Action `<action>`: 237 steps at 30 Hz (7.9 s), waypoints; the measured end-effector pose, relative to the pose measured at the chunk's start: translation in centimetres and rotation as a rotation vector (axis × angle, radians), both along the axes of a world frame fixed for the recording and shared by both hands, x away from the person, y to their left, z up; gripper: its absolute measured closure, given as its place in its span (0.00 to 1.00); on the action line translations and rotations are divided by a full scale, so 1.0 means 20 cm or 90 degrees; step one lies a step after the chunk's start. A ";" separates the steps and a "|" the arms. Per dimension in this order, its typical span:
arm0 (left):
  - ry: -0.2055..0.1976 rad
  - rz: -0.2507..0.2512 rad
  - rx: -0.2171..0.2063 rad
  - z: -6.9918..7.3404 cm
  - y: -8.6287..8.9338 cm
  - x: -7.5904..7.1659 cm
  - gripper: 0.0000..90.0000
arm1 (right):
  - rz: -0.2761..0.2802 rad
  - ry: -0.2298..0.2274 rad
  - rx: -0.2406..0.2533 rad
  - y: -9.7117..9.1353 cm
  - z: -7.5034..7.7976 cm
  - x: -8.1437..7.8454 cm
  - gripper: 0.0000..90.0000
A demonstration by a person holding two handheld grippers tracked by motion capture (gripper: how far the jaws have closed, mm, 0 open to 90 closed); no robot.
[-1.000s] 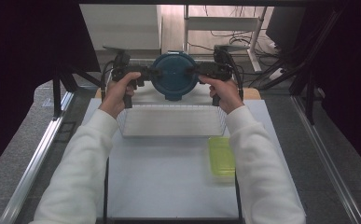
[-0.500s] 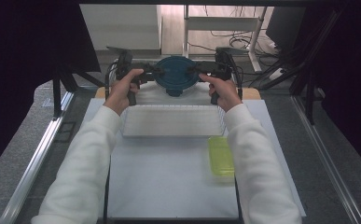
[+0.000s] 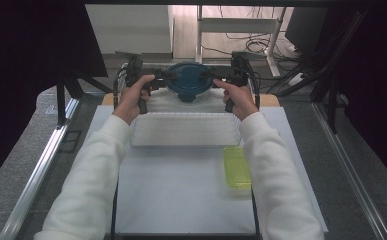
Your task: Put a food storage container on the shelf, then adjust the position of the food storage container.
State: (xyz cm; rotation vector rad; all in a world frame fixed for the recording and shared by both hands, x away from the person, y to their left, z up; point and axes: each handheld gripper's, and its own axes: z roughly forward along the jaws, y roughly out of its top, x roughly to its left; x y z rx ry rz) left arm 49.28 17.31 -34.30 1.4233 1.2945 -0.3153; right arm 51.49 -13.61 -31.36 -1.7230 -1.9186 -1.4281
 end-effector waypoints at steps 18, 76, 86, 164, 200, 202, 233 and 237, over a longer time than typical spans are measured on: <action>-0.177 0.040 0.183 0.11 0.06 -0.32 0.15 | 0.015 -0.210 -0.148 -0.04 0.12 -0.28 0.10; -0.170 -0.001 0.394 -0.60 0.09 -1.18 0.23 | 0.166 -0.265 -0.282 -0.43 -0.61 -1.12 0.28; -0.171 0.004 0.397 -0.59 0.09 -1.19 0.22 | 0.132 -0.268 -0.278 -0.53 -0.56 -1.12 0.34; -0.134 -0.018 0.380 -0.65 0.09 -1.20 0.21 | 0.205 -0.086 -0.520 -0.48 -0.85 -1.13 0.99; -0.133 -0.007 0.367 -0.67 0.15 -1.20 0.21 | 0.250 -0.164 -0.654 -0.50 -0.71 -0.53 0.99; -0.140 -0.006 0.362 -0.67 0.14 -1.20 0.21 | 0.264 -0.163 -0.671 -0.48 -0.73 -0.52 0.99; -0.124 -0.019 0.346 -0.69 0.12 -1.20 0.22 | 0.346 -0.116 -0.658 -0.30 -0.77 -0.89 0.99; -0.121 -0.019 0.348 -0.69 0.12 -1.20 0.22 | 0.352 -0.120 -0.653 -0.28 -0.77 -0.92 0.99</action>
